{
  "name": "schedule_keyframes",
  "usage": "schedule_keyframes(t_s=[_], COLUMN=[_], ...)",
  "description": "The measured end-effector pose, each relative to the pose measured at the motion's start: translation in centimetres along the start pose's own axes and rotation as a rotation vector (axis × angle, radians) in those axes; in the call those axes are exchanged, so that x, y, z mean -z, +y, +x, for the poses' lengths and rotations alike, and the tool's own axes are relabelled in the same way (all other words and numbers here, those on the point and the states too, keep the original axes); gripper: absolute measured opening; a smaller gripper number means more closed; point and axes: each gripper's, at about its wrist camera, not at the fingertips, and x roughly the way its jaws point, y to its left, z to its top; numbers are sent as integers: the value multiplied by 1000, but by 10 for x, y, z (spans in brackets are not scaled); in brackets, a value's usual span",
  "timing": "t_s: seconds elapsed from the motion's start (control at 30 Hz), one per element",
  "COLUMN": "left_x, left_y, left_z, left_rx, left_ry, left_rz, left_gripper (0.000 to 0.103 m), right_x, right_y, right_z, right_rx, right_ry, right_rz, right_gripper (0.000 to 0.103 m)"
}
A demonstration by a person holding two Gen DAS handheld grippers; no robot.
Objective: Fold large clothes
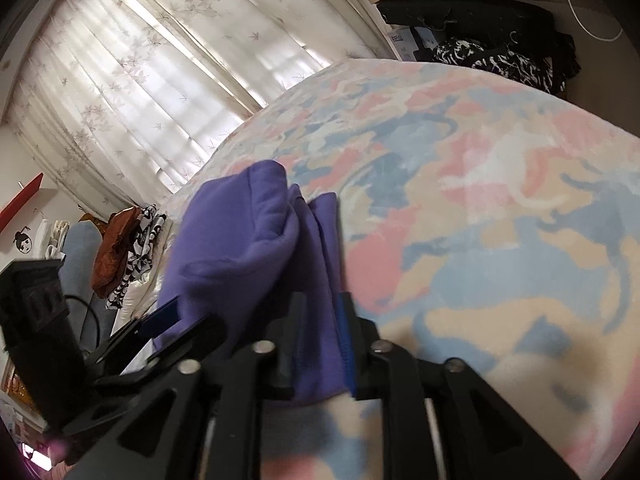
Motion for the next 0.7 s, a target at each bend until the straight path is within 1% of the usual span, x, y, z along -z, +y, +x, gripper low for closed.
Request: schedule_keyframes(t_s=[0.07, 0.13, 0.2, 0.23, 0.27, 0.33, 0.4, 0.47, 0.57, 0.67, 0.7], left_x=[-3, -7, -13, -15, -17, -19, -20, -21, -23, -27, -28], left_y=[8, 22, 43, 55, 69, 94, 119, 140, 154, 161, 162], left_z=[-13, -24, -26, -29, -28, -24, -17, -5, 11, 25, 28], left_rx=[5, -7, -47, -84, -125, -148, -164, -182, -208, -197, -194], left_ry=[-11, -19, -26, -25, -14, 5, 31, 65, 91, 91, 88], left_rz=[-21, -48, -69, -81, -102, -151, -202, -242, -251, -235, -227], left_gripper=[78, 78, 78, 78, 78, 78, 78, 78, 78, 78, 78], right_x=[-6, -15, -27, -31, -37, -48, -56, -63, -70, -74, -75], right_y=[5, 10, 17, 21, 24, 29, 31, 32, 30, 23, 21], right_z=[-2, -4, -3, -2, 1, 16, 34, 57, 97, 133, 146], right_rx=[-14, -36, -59, -73, -92, -145, -179, -183, -181, -181, -198], right_ry=[-2, -5, 0, 5, 17, 71, 131, 189, 283, 373, 401], right_rz=[-4, -6, -17, -22, -24, -7, 16, 17, 21, 39, 44], right_gripper=[31, 34, 37, 41, 48, 56, 58, 58, 58, 58, 58])
